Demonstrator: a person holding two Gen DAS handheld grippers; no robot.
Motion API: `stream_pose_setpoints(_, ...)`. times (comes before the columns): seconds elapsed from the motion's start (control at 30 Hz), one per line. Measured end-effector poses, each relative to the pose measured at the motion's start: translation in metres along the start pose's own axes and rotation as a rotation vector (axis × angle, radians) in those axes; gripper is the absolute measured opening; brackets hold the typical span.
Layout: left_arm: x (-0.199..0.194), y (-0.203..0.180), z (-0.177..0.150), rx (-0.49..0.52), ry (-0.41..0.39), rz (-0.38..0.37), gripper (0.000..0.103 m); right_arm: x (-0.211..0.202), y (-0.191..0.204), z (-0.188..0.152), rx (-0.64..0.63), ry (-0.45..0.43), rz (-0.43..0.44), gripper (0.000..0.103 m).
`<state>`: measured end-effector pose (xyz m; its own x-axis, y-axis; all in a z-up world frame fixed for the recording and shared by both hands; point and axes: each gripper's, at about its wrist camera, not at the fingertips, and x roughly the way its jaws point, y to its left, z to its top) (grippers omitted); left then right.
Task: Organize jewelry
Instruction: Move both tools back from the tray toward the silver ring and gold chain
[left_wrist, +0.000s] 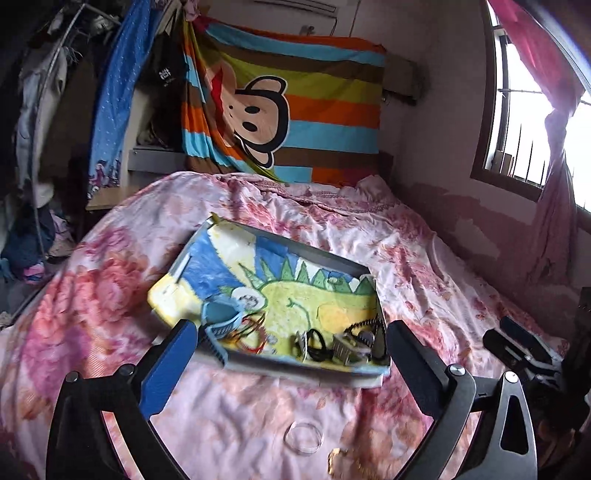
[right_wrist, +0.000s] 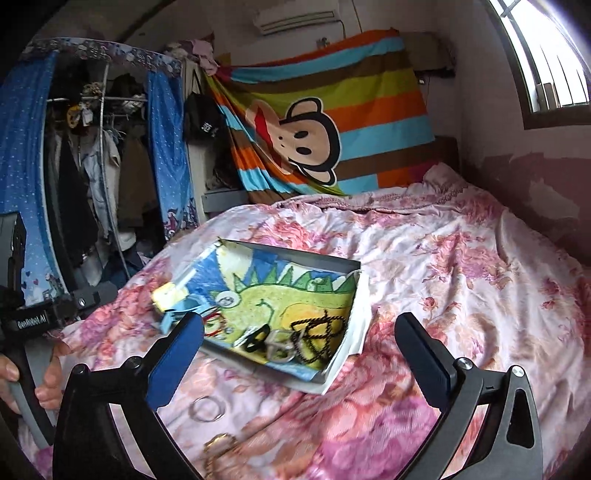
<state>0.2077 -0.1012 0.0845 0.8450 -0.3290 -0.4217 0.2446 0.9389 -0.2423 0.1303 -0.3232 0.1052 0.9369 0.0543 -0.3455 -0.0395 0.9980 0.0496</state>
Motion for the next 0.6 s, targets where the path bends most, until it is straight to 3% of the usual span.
stream_pose_setpoints(0.33,-0.061,0.008,-0.040,0.034,-0.014,0.019,0.103,-0.066,0.048,-0.030,-0.073,-0.035,-0.016,0.101)
stream_pose_setpoints(0.6,-0.101,0.023,-0.069,0.102,-0.015,0.059,0.103,-0.094,0.066,-0.059,-0.080,0.035,0.018,0.101)
